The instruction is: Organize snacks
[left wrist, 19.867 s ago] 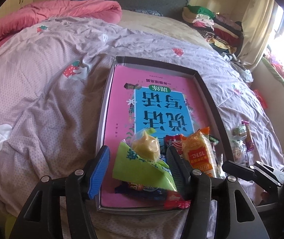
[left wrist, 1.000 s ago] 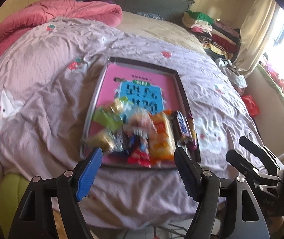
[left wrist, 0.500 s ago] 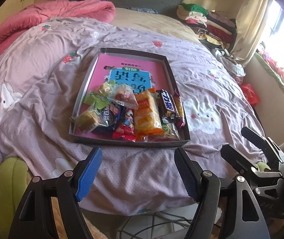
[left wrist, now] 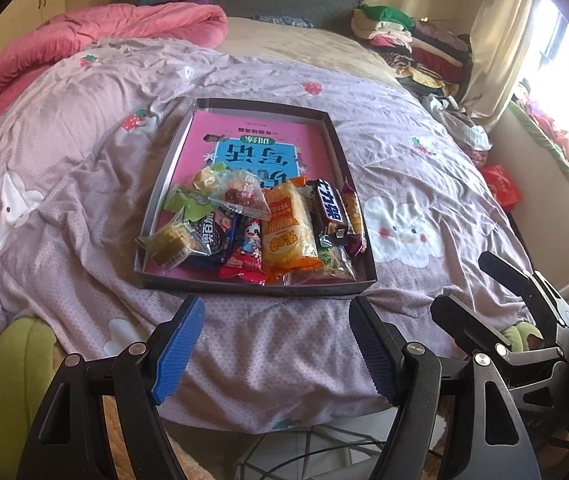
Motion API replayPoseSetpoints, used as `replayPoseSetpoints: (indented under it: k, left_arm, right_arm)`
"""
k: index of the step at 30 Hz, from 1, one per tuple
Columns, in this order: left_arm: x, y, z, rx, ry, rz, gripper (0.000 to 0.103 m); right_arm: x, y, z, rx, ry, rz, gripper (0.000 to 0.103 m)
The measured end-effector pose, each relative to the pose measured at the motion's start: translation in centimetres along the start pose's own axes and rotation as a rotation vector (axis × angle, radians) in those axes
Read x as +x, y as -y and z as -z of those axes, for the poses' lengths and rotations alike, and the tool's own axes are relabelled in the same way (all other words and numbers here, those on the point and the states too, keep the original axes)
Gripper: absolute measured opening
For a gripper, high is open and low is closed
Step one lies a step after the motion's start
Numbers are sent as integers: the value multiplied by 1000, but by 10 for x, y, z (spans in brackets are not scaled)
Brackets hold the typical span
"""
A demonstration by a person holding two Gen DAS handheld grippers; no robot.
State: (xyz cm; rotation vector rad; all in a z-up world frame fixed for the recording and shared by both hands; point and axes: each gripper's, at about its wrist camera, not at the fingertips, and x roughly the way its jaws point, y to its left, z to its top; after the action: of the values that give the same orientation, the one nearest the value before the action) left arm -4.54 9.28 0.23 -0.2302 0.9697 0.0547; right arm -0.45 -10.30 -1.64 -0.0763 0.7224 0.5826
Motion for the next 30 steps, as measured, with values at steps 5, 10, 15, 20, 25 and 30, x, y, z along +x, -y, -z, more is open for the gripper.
replayPoseSetpoints:
  k: [5,10,15,20,25,30]
  left_arm:
    - [-2,-2,-1,-5,3,-4,76]
    - [-4,-3,-1,-6,11,-6,76]
    - [-4,-3,-1,-5,10,-6,76]
    - [-5,-3,-1,-8,12,-9,76]
    - [-5,-3,-1,-7,10,-9,76]
    - [-5,-4,-1,-7,10,-10,76]
  right_arm:
    - [0,-1,0,-2,2,-4,98]
    - [0,-1,0,-6,4,-5,98]
    - [0,-2,-1,-6,7,-4,98]
    - [0,-1,-1,-5,8,-1,98]
    - [0,0,-1,-2,8,6,98]
    - [0,1,-1,-2,5,10,98]
